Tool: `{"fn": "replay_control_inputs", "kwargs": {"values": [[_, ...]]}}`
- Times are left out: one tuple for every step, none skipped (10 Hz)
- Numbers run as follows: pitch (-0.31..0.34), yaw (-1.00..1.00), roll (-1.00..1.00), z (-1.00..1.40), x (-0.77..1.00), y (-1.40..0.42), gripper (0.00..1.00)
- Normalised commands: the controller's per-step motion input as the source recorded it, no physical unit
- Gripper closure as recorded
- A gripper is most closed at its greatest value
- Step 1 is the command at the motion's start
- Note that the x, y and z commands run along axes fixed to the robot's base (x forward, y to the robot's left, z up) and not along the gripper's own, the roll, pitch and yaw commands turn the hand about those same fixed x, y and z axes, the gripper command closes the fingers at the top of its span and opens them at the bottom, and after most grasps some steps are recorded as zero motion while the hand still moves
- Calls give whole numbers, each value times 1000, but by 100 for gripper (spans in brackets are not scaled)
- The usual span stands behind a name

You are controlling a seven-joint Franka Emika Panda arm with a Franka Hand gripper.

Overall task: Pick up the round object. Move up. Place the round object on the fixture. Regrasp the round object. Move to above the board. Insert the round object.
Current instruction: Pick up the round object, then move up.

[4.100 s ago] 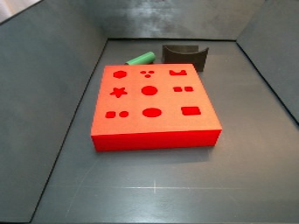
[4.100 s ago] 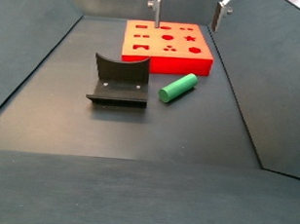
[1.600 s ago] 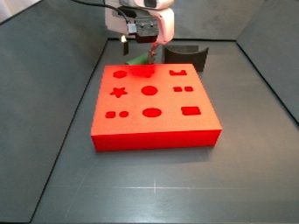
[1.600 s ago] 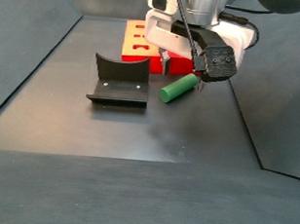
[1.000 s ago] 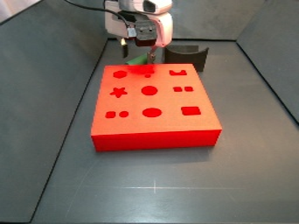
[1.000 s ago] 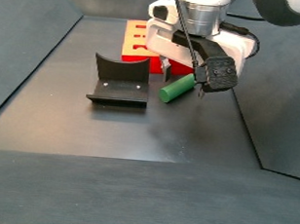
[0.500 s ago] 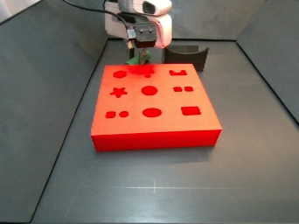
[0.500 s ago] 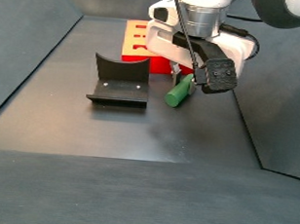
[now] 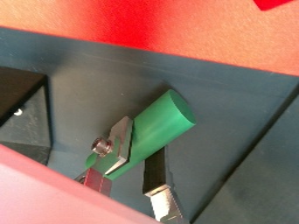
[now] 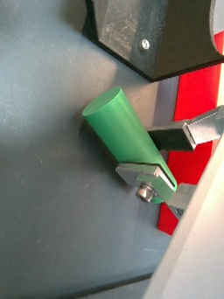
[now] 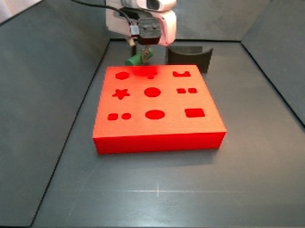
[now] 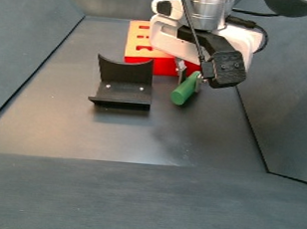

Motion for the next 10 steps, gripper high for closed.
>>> {"fn": "replay_control_inputs", "kwargs": {"values": [[0,0,0,0,0,0,100],[0,0,0,0,0,0,100],[0,0,0,0,0,0,100],[0,0,0,0,0,0,100],[0,0,0,833,0,0,100],[18,57,2,821,-17,23,100],[50,59,-24,698,-39,9,100],[59,52,-50,580,-24,4,100],[59,46,-67,496,-16,2,100],[51,30,-107,273,-21,-1,100]]}}
